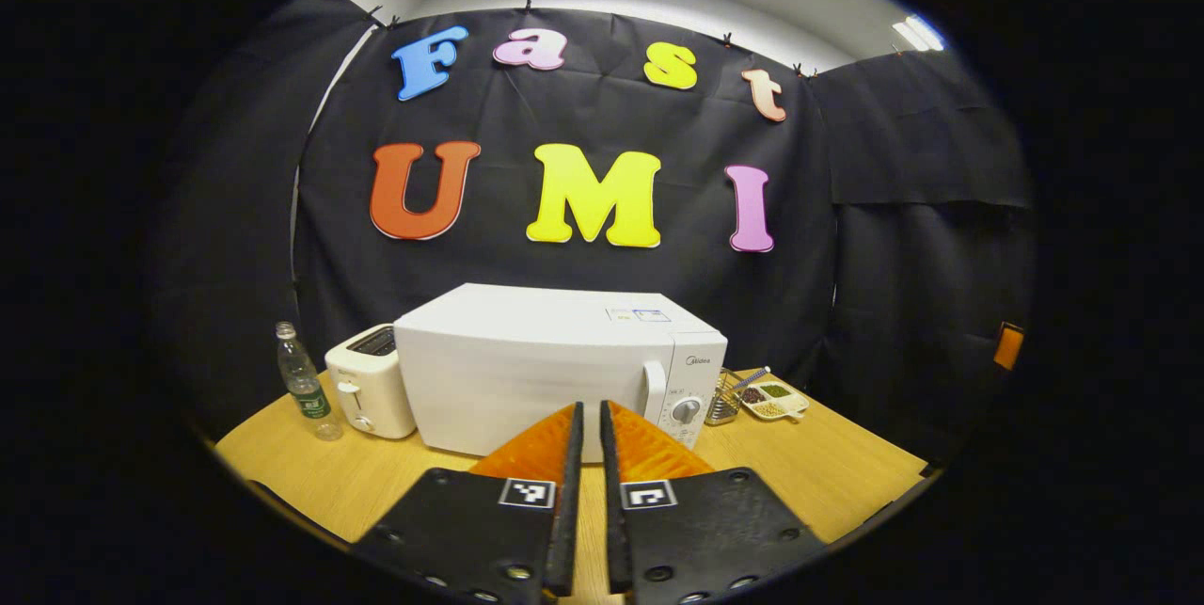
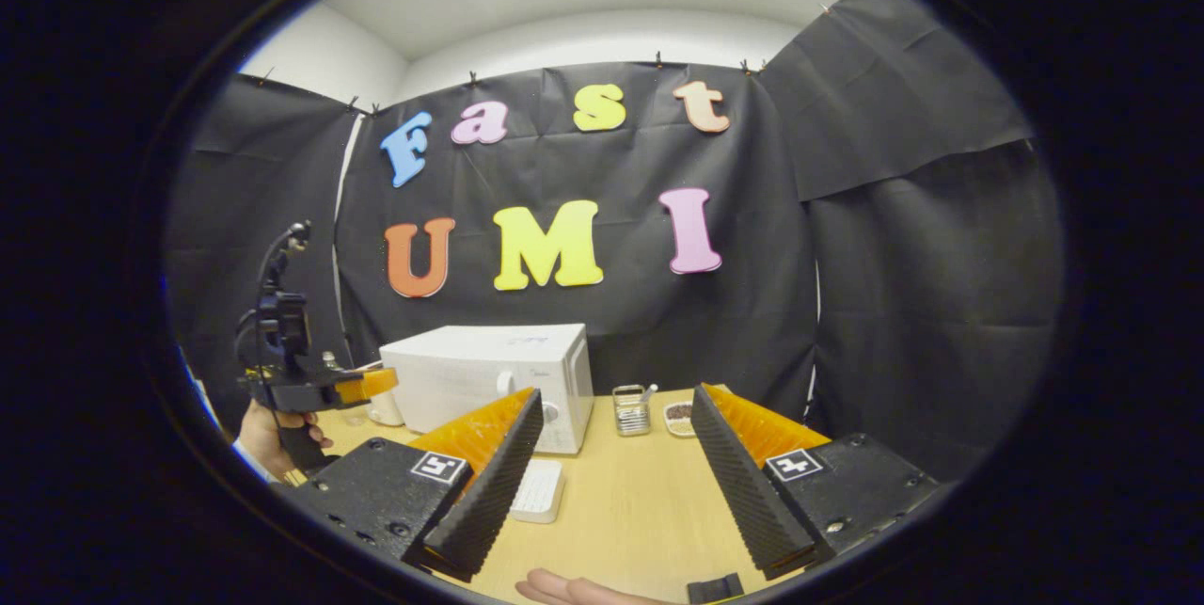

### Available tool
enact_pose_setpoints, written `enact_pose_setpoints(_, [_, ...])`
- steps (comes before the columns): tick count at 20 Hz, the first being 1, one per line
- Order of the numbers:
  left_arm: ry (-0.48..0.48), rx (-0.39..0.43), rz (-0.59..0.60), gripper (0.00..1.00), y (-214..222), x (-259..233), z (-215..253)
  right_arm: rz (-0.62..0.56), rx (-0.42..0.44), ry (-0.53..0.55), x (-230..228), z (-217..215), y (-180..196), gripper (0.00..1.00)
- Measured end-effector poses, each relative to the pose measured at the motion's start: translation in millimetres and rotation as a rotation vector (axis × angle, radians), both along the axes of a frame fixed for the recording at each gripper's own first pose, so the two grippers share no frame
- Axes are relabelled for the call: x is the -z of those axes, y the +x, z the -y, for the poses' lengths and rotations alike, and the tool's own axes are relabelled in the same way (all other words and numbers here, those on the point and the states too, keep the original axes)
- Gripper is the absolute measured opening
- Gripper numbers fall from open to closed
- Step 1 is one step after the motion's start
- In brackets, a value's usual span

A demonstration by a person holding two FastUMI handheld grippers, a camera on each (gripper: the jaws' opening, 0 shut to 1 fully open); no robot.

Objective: Open the microwave oven with the left hand, put the food in, and close the microwave oven.

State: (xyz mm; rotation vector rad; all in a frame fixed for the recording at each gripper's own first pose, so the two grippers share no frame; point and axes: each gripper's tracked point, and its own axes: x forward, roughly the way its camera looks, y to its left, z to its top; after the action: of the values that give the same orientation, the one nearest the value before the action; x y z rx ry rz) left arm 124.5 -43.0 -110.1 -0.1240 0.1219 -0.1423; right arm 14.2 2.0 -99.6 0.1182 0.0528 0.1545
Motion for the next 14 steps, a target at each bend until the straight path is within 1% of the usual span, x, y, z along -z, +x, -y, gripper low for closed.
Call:
enact_pose_setpoints(1, [0.001,0.000,0.007,0.17,-19.3,-10.0,-1.3,0.001,-0.001,-0.002,-1.3,-2.0,-5.5,1.00])
enact_pose_setpoints(2, [-0.004,-0.007,0.014,0.36,-36.9,-20.9,-3.7,0.006,0.001,-0.006,-5.4,-3.8,-11.6,0.90])
enact_pose_setpoints(3, [-0.004,-0.005,0.018,0.45,-55.0,-28.9,-3.5,0.016,0.005,-0.011,-10.5,-4.1,-18.2,0.90])
enact_pose_setpoints(4, [-0.002,-0.010,0.025,0.65,-69.5,-36.4,-3.3,0.033,0.010,-0.014,-16.6,-4.3,-25.3,0.90])
enact_pose_setpoints(5, [0.018,-0.031,0.032,0.85,-85.2,-45.1,-6.7,0.047,0.018,-0.015,-23.0,-4.6,-32.4,0.90])
enact_pose_setpoints(6, [0.045,-0.049,0.043,0.93,-103.7,-54.1,-9.7,0.057,0.025,-0.015,-28.7,-3.7,-39.4,0.90])
enact_pose_setpoints(7, [0.064,-0.061,0.053,0.93,-120.6,-61.7,-10.5,0.065,0.031,-0.015,-33.2,-4.6,-46.7,1.00])
enact_pose_setpoints(8, [0.080,-0.071,0.060,0.93,-135.8,-67.0,-8.7,0.063,0.041,-0.016,-37.2,-3.5,-54.0,0.90])
enact_pose_setpoints(9, [0.085,-0.080,0.073,0.94,-151.0,-75.5,-9.3,0.060,0.048,-0.022,-38.1,-1.7,-61.6,1.00])
enact_pose_setpoints(10, [0.083,-0.087,0.092,0.94,-165.5,-82.9,-8.4,0.061,0.052,-0.029,-41.9,-1.3,-67.8,1.00])
enact_pose_setpoints(11, [0.082,-0.101,0.107,0.94,-179.9,-87.7,-10.2,0.064,0.055,-0.035,-44.5,-0.1,-73.9,0.90])
enact_pose_setpoints(12, [0.081,-0.120,0.124,0.95,-192.0,-93.6,-13.5,0.073,0.056,-0.040,-49.0,-0.2,-79.9,0.90])
enact_pose_setpoints(13, [0.084,-0.124,0.131,0.95,-205.3,-95.1,-13.1,0.074,0.060,-0.047,-48.8,1.2,-83.8,1.00])
enact_pose_setpoints(14, [0.084,-0.124,0.132,0.95,-214.7,-94.6,-10.9,0.079,0.061,-0.054,-50.1,2.7,-88.2,1.00])
